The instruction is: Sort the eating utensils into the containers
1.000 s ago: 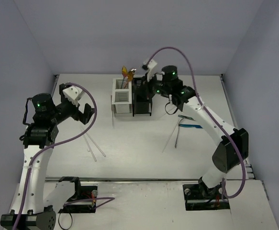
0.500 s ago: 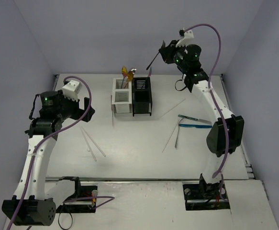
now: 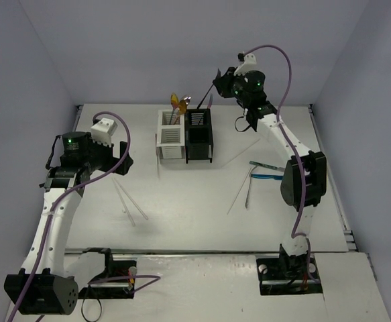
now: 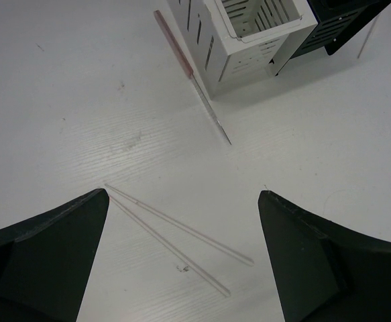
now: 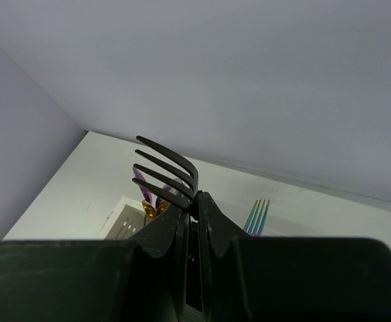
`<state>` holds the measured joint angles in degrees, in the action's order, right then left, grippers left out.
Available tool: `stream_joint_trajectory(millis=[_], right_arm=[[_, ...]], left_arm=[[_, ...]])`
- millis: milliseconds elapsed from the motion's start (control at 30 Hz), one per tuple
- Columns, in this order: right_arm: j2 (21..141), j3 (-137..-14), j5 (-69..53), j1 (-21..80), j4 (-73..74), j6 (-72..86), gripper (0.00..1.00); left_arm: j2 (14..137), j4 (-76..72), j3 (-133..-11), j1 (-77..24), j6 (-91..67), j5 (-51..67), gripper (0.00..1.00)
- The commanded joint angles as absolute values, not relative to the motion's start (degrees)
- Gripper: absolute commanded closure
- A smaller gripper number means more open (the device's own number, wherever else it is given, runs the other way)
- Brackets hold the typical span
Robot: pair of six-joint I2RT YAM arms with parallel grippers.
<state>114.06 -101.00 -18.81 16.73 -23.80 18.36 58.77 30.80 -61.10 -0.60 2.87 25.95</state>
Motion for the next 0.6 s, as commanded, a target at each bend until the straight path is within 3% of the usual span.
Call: stream_joint_trajectory(millis=[0,300,333,400,467,567], right_arm=[[111.9,-98.4,-18.9,17.5,-30.6,17.5,1.00],[114.4,-97.3,-19.5,18.0,-28.3,15.7,0.99],[114.6,-97.6,-19.6,18.1,-27.5,15.4,0.95],[115.1,-98.0,-20.7,18.2,-26.5,15.1,0.70],[114.6,-97.9,-20.8,18.5,-26.0,15.3,0.58],[113.0,-98.0,-20.8,18.8,-24.8,15.7,0.57]], left_arm=[[59.3,26.3,-62.0,-0.4,3.1,26.0,0.07],[59.9,25.9,-61.9,-0.4,3.4,25.9,0.07],[59.9,25.9,-61.7,-0.4,3.5,25.9,0.07],[59.9,25.9,-61.5,-0.4,3.6,25.8,0.07],[59.9,25.7,-61.2,-0.4,3.9,25.6,0.07],[59.9,25.6,-61.3,-0.4,3.8,25.6,0.07]])
